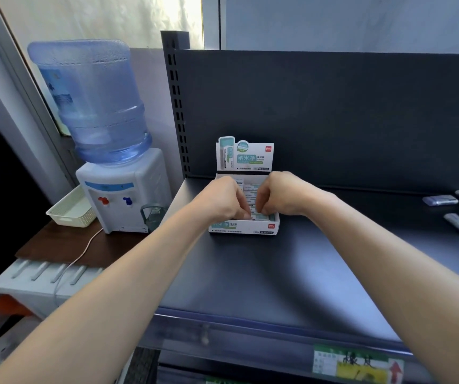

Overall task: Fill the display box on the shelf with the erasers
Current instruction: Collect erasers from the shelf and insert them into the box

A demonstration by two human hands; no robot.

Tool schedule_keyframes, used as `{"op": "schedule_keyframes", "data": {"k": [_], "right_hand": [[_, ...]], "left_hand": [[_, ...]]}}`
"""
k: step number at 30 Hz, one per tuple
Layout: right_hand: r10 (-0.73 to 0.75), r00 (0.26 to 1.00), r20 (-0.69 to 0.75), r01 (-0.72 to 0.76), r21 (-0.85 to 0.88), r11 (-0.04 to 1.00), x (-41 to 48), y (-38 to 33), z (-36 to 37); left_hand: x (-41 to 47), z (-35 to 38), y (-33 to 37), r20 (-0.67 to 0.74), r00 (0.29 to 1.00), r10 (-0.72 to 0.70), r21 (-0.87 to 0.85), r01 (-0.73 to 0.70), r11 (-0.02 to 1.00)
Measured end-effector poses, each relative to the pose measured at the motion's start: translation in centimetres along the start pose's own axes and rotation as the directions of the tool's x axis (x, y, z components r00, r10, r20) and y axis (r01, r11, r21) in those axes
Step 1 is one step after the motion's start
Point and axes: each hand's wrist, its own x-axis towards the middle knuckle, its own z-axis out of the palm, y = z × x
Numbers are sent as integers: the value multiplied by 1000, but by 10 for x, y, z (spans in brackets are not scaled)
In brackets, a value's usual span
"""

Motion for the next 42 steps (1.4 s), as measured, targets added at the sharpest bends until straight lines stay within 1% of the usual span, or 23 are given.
{"op": "schedule_keyframes", "data": {"k": [3, 6, 9, 11, 14, 16, 19, 23, 28, 33, 36, 39, 42], "right_hand": [[11, 1000, -14, -11, 15, 1000, -2, -2, 1], [26, 1000, -8, -26, 15, 1000, -4, -4, 1], [55, 995, -83, -49, 69, 996, -7, -2, -2], [71, 985, -157, -53, 114, 992, -12, 0, -7], [102, 964, -246, -59, 178, 982, -24, 7, -17], [135, 953, -270, -84, 191, 978, -35, 16, -24], [223, 932, -285, -168, 205, 964, -56, 40, -33], [346, 890, -297, -292, 212, 933, -91, 81, -43], [506, 800, -323, -459, 213, 863, -139, 138, -53], [599, 732, -323, -547, 246, 800, -188, 191, -69], [646, 695, -316, -594, 256, 763, -212, 220, -76], [662, 688, -297, -606, 268, 749, -229, 244, -80], [657, 699, -282, -595, 279, 753, -236, 262, -80]], "left_hand": [[1, 4, 3, -36, 999, 16, 67, -14, 998], [-1, 4, 2, -22, 999, 37, 95, -34, 995], [-3, -3, -2, 3, 999, 32, -25, -32, 999], [-3, -8, -2, -22, 999, 35, -94, -37, 995], [-4, -11, 7, -65, 994, 89, -131, -97, 987], [-3, -9, 16, -73, 986, 147, -132, -155, 979], [0, 2, 38, -33, 970, 240, -128, -242, 962], [-2, 30, 82, 31, 924, 380, -85, -377, 922], [-10, 74, 140, 154, 849, 505, -112, -493, 863], [-13, 121, 195, 240, 800, 549, -109, -540, 835], [-13, 147, 222, 275, 791, 546, -84, -546, 833], [-10, 167, 242, 297, 798, 524, -39, -538, 842], [-7, 183, 254, 324, 817, 478, 9, -507, 862]]}}
